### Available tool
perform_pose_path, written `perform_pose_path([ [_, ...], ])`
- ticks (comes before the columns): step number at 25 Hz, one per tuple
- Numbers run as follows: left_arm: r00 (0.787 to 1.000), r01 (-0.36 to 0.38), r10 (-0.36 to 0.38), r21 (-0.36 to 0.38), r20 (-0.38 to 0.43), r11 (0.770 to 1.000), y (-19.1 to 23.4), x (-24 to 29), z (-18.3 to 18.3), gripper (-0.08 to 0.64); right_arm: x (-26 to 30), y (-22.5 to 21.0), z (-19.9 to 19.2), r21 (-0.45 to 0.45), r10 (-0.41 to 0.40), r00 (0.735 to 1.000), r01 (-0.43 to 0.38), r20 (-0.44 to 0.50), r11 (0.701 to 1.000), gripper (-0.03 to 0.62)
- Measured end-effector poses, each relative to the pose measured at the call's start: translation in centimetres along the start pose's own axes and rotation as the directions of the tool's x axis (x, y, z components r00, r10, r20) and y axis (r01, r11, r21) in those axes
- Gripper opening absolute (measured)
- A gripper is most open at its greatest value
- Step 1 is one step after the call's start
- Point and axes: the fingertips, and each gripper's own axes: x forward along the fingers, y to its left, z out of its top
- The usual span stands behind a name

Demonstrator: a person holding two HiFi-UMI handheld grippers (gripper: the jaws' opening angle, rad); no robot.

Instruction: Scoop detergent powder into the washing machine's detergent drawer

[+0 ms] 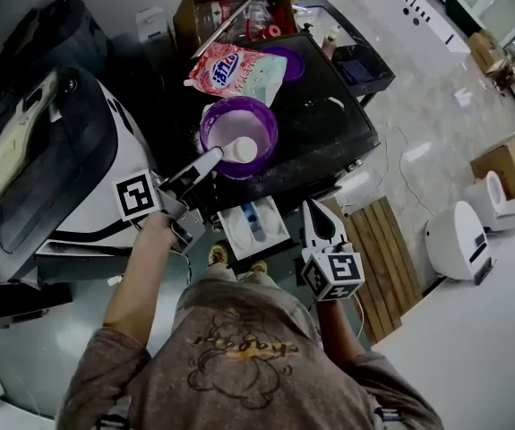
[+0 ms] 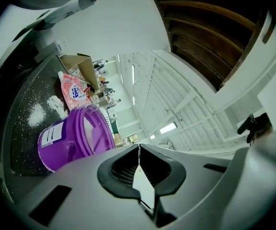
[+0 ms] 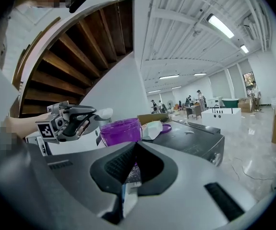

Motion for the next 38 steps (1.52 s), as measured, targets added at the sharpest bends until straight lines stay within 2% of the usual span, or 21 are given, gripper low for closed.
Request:
perform_pose_path([
  [4, 1.000, 0.007, -0.007, 0.008, 0.010, 1.000, -0.9, -1.4, -1.2, 0.024, -0.6, -0.4, -0.8, -0.024, 0.017, 1.000, -0.018, -0.014, 1.000, 0.000],
  [14, 1.000, -0.016, 0.016, 0.011, -0.013, 1.000, -1.2, -4.1, -4.0, 0.024, -1.7, 1.3, -0.5, 0.007, 0.020, 1.000, -0.020, 0.006, 1.000, 0.000],
  [19, 0.998, -0.018, 0.024, 0.087, -0.064, 0.996, -0.9, -5.1, -5.2, 0.024, -2.9, 2.7, -1.2, -0.001, 0.011, 1.000, -0.011, 0.006, 1.000, 0.000],
  [23, 0.995, -0.021, 0.030, 0.099, -0.093, 0.995, -0.4, -5.6, -6.6, 0.024, -4.3, 3.4, -2.0, 0.005, -0.013, 1.000, 0.013, -0.006, 1.000, 0.000],
  [29, 0.989, 0.027, -0.006, 0.142, -0.148, 0.989, -0.2, -5.0, -8.9, 0.023, -5.9, 4.0, -2.6, 0.002, -0.044, 0.999, 0.044, -0.007, 0.999, 0.000],
  [34, 0.981, -0.002, 0.026, 0.128, -0.190, 0.992, 1.7, -4.7, -11.3, 0.023, -6.9, 3.6, -2.5, 0.004, -0.072, 0.997, 0.072, 0.002, 0.997, 0.000],
  [38, 0.973, 0.014, 0.022, 0.155, -0.228, 0.988, 2.6, -4.2, -13.0, 0.023, -7.5, 3.3, -2.8, -0.012, -0.083, 0.997, 0.083, -0.005, 0.996, 0.000],
])
